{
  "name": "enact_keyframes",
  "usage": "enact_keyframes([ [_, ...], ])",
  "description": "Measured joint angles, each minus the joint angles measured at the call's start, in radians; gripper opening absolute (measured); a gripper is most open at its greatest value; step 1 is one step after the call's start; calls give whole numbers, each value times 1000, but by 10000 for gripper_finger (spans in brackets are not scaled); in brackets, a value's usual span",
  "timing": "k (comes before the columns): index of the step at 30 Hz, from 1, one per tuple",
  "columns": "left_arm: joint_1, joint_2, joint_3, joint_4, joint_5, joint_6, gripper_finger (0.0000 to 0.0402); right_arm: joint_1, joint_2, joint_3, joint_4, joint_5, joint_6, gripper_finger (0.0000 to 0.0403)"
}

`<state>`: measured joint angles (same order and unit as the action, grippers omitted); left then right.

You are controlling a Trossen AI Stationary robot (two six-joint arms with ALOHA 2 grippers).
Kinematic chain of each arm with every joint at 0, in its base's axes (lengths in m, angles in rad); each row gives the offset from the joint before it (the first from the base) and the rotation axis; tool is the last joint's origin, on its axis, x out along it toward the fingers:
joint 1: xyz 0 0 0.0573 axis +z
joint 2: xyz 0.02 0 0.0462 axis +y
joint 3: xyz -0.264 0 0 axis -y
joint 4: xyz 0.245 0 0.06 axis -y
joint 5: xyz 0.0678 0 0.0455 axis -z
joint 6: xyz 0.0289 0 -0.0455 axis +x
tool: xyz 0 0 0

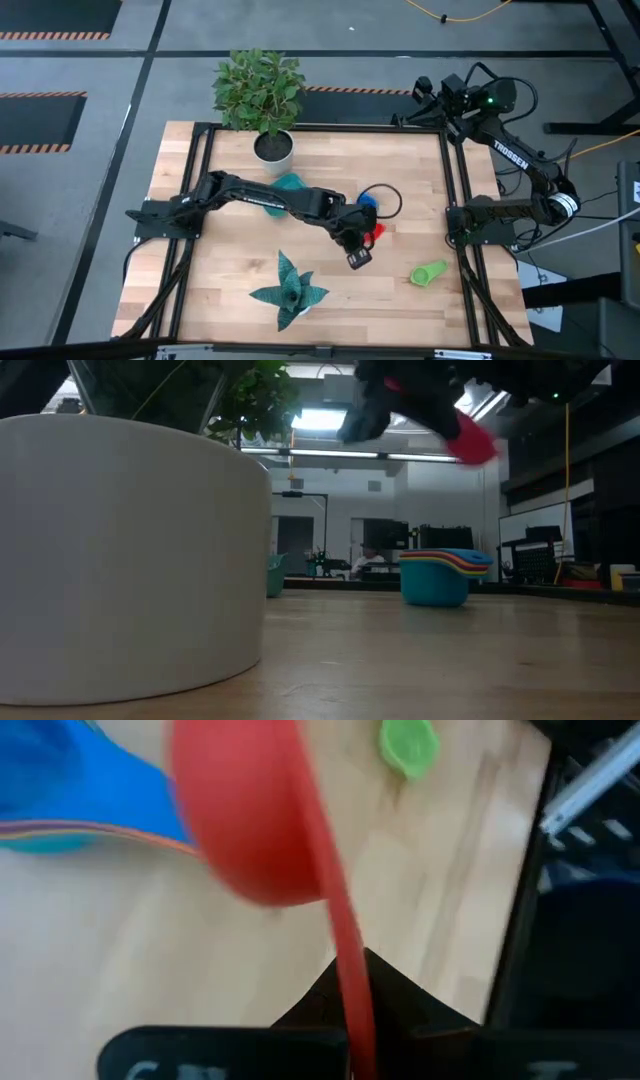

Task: Nest measuring cups in basket
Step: Stack the red measuring cup on top of the blue measuring cup

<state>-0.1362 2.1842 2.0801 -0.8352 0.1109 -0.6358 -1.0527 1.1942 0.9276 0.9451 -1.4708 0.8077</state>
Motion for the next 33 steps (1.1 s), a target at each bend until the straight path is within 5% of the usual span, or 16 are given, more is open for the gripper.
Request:
enact_keyframes([
  [14,-27,-285,-8,-433,-263,180,0,1,-7,0,-9,3,-4,52],
  [18,-29,-396,-150,-389,-266,209,0,3,-10,-1,-14,3,-4,52],
  [22,-29,-577,-452,-112,-242,192,0,3,-13,-1,-15,3,-9,52],
  [26,-21,-717,-811,472,-157,193,0,9,-11,-1,-34,35,-44,52],
  [29,-11,-739,-1032,938,-88,111,0,12,-10,-1,-75,67,-69,52],
  [33,-15,-667,-1224,1399,-145,-89,0,22,-10,-1,-130,72,-111,52],
])
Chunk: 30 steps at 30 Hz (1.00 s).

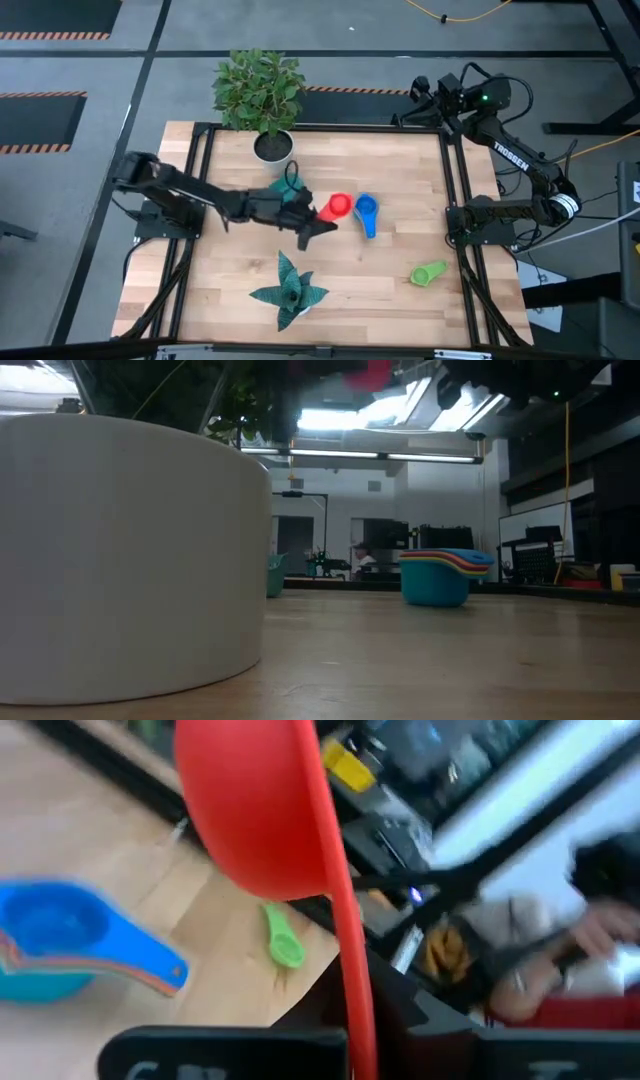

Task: Nest measuring cups in basket
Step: Stack the red measuring cup on top of the blue measuring cup

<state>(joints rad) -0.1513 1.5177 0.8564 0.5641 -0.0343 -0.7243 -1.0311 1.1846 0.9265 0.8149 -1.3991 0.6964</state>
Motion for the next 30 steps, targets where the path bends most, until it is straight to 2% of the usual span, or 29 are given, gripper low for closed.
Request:
enact_keyframes([
  [2,-14,67,-47,145,-43,-77,0,5,0,0,-23,1,-22,52],
  [5,-36,175,-47,326,-95,-164,0,19,0,0,-55,-5,-63,52],
  [11,-44,386,65,482,-143,-252,0,46,0,0,-143,-5,-155,52],
  [19,-5,576,257,481,-142,-306,0,69,0,0,-310,-7,-266,52],
  [25,17,650,283,473,-167,-390,0,73,0,0,-490,-6,-368,52],
  [30,33,656,278,428,-188,-426,0,118,-1,0,-742,116,-580,52],
])
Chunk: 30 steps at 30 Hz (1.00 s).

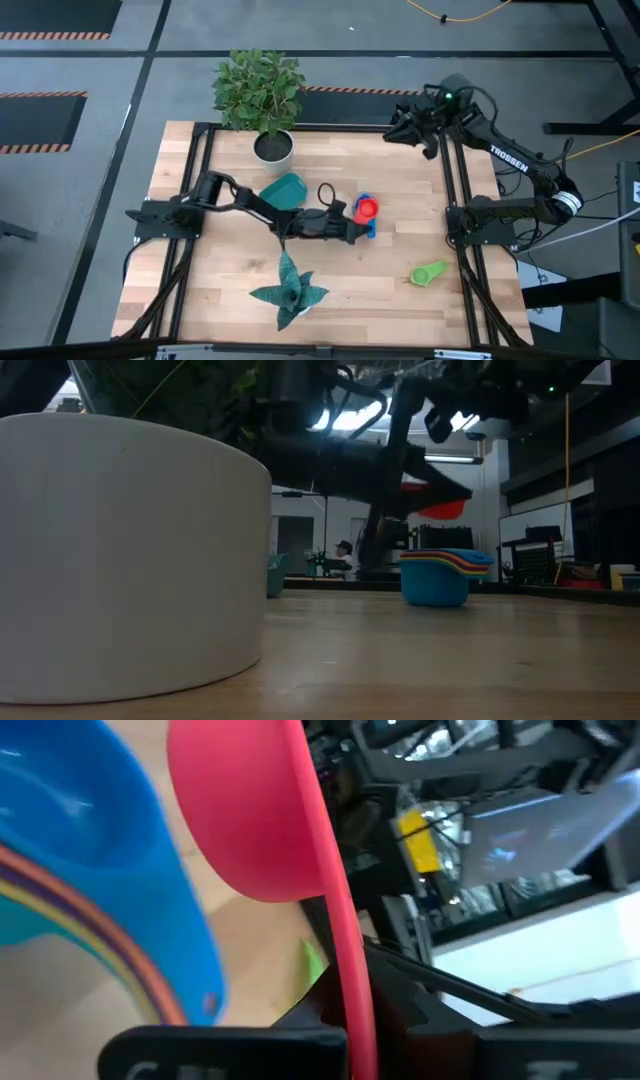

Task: Nest measuring cups in basket
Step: Stack the red measuring cup on top of the blue measuring cup

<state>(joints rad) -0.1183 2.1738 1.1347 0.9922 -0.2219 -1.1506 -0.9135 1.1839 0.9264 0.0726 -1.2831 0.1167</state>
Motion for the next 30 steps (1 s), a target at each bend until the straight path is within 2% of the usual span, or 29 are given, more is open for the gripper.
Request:
enact_keyframes([
  [4,14,0,0,-8,-2,-2,0,42,0,0,-160,165,-151,52],
  [10,20,0,0,-75,-3,-27,0,95,0,0,-351,390,-275,52],
  [19,20,0,0,-87,-2,-27,0,218,0,0,-534,746,-336,52],
  [23,20,0,0,-88,-2,-26,0,277,0,0,-571,824,-331,52],
  [27,20,0,0,-89,-2,-26,0,344,0,-46,-574,830,-330,52],
  [30,20,0,0,-90,-2,-26,0,398,0,-125,-503,829,-290,52],
])
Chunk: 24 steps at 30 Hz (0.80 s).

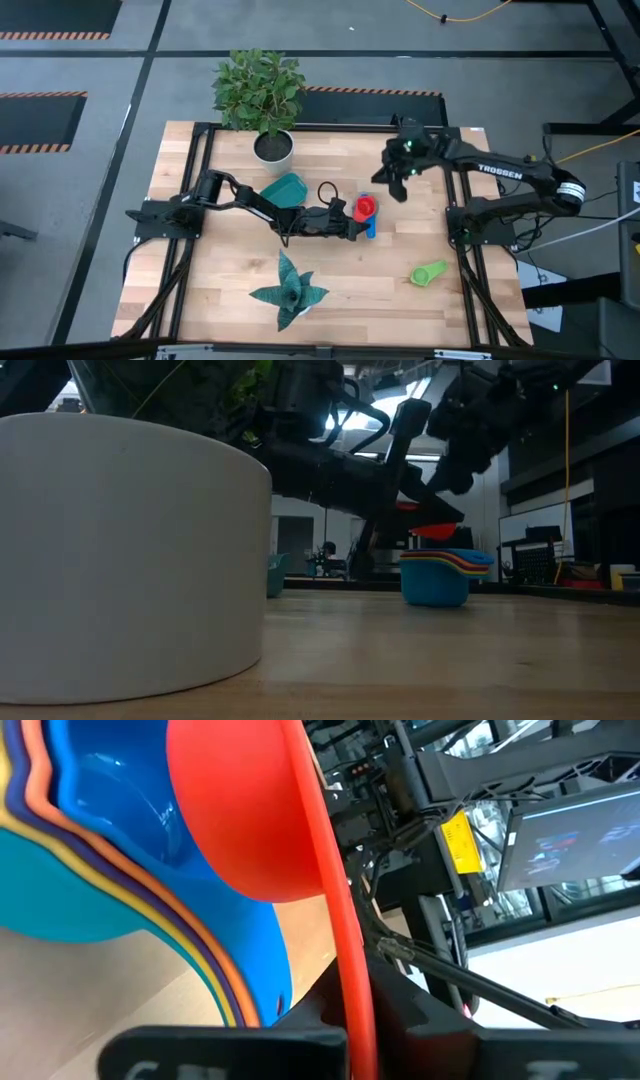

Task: Nest measuring cups in basket
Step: Stack the red measuring cup on top of the blue measuring cup

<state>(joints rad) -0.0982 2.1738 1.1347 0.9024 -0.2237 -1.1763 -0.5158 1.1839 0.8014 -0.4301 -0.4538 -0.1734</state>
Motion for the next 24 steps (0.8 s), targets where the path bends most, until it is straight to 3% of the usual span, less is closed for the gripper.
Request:
enact_keyframes([
  [9,0,0,0,-1,0,0,0,105,0,-139,265,1,118,52],
  [13,0,0,0,-1,-15,0,0,122,0,-149,298,13,120,52],
  [19,5,0,0,-1,-24,0,0,127,0,-152,311,117,121,52],
  [24,6,0,0,-2,-20,7,0,127,0,-152,311,120,120,52],
])
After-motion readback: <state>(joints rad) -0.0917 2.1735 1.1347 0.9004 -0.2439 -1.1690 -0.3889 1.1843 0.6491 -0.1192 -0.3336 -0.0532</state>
